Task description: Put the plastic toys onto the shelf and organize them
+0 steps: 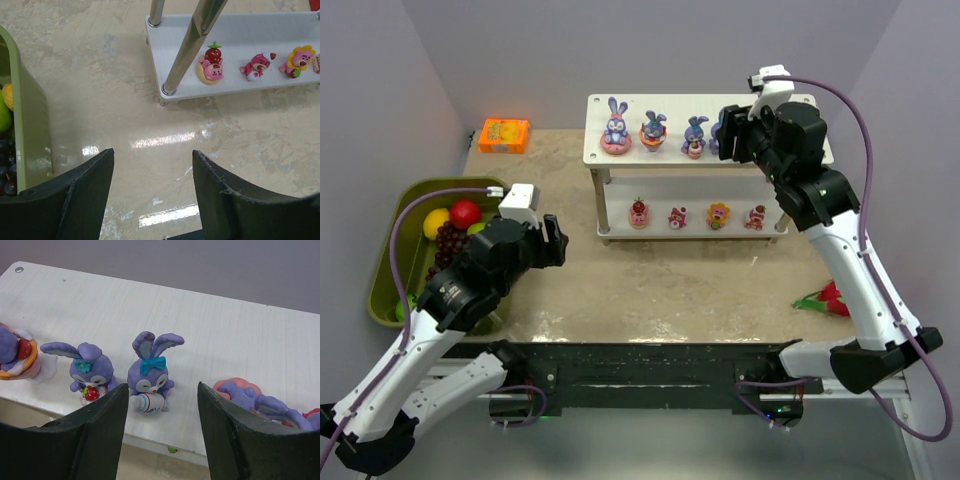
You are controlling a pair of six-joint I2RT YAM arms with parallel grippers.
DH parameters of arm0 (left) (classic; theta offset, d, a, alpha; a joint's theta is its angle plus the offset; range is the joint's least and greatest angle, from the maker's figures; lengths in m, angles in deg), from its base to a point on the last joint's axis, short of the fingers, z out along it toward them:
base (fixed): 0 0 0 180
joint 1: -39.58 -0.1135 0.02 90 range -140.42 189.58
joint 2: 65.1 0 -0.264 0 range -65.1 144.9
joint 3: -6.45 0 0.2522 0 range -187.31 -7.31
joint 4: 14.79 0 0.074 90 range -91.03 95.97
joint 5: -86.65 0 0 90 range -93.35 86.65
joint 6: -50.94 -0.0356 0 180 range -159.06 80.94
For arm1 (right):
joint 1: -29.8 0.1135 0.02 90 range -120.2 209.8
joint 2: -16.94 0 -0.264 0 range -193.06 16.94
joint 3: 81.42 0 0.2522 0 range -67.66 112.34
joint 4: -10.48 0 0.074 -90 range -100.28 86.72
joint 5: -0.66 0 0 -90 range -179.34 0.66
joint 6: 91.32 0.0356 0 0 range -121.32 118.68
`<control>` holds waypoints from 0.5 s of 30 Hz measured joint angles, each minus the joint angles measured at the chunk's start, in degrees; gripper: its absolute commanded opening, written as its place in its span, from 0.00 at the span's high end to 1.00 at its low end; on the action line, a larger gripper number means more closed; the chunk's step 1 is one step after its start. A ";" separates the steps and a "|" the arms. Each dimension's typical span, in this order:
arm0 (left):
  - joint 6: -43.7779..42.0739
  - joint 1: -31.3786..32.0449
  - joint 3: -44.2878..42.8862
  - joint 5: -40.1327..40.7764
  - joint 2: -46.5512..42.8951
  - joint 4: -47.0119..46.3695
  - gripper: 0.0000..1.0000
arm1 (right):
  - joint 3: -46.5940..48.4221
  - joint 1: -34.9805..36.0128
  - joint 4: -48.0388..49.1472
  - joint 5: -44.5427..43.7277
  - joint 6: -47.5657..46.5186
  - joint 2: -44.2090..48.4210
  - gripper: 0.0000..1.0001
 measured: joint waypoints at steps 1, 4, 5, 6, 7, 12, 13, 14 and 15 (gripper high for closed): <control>0.02 0.00 0.00 0.00 0.11 -0.02 0.32 | -0.11 -0.22 0.42 0.66 -0.31 0.00 0.39; 0.26 0.00 0.00 0.00 0.24 -0.02 0.32 | -0.72 -0.87 1.75 2.49 -1.11 -0.02 0.38; 0.35 0.00 0.00 0.00 0.24 0.00 0.32 | -0.87 -1.03 2.08 2.99 -1.27 -0.02 0.38; 0.37 0.00 0.00 0.00 0.24 0.00 0.32 | -1.03 -1.22 2.36 3.78 -1.40 -0.04 0.38; 0.39 0.00 0.00 0.00 0.24 0.00 0.32 | -1.16 -1.42 2.62 4.22 -1.53 -0.09 0.38; 0.39 0.00 0.00 0.00 0.22 0.00 0.32 | -1.92 -2.36 4.15 6.45 -1.88 -0.57 0.38; 0.39 0.00 0.00 0.00 0.22 0.02 0.32 | -1.92 -2.58 4.42 6.80 -1.90 -0.85 0.38; 0.42 0.00 0.00 0.00 0.22 0.02 0.32 | -1.92 -2.64 4.66 6.99 -1.90 -1.11 0.38; 0.42 0.00 0.00 0.00 0.22 0.02 0.32 | -1.92 -2.75 4.90 7.28 -1.92 -1.36 0.38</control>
